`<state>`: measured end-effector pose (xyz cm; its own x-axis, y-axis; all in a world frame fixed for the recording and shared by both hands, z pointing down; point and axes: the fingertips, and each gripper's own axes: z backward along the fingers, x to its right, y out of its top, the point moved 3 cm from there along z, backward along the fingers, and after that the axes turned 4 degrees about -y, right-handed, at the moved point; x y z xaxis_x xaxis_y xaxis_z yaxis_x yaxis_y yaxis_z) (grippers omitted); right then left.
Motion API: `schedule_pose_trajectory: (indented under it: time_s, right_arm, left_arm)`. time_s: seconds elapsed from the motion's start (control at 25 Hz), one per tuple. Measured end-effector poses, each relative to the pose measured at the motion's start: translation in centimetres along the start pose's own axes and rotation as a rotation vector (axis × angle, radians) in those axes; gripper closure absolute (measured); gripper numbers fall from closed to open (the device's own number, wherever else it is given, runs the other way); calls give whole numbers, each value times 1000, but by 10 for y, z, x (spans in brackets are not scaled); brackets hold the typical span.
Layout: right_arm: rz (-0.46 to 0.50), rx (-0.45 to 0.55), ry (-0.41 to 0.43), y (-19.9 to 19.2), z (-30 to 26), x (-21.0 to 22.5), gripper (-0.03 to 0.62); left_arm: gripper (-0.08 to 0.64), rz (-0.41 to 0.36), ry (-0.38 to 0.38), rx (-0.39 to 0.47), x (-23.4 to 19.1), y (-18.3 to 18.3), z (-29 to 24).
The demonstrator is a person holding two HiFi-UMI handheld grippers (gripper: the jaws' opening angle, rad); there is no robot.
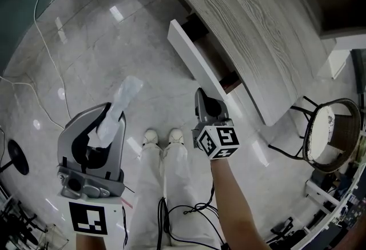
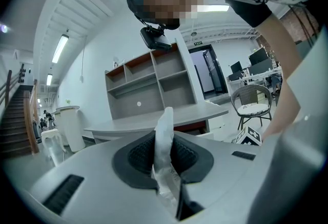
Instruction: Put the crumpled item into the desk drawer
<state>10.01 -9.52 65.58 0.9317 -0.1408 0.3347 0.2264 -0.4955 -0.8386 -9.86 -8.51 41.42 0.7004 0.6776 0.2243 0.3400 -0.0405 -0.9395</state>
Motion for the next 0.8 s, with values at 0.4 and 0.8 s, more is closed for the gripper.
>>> schedule_pose_trajectory:
  time_s: [0.4, 0.8]
  right_arm:
    - [107, 5, -2, 30, 67, -15, 583]
    - [179, 100, -46, 108, 134, -14, 583]
  left_arm:
    - [508, -43, -36, 13, 5, 24, -3]
    - [508, -174, -145, 7, 24, 55, -27]
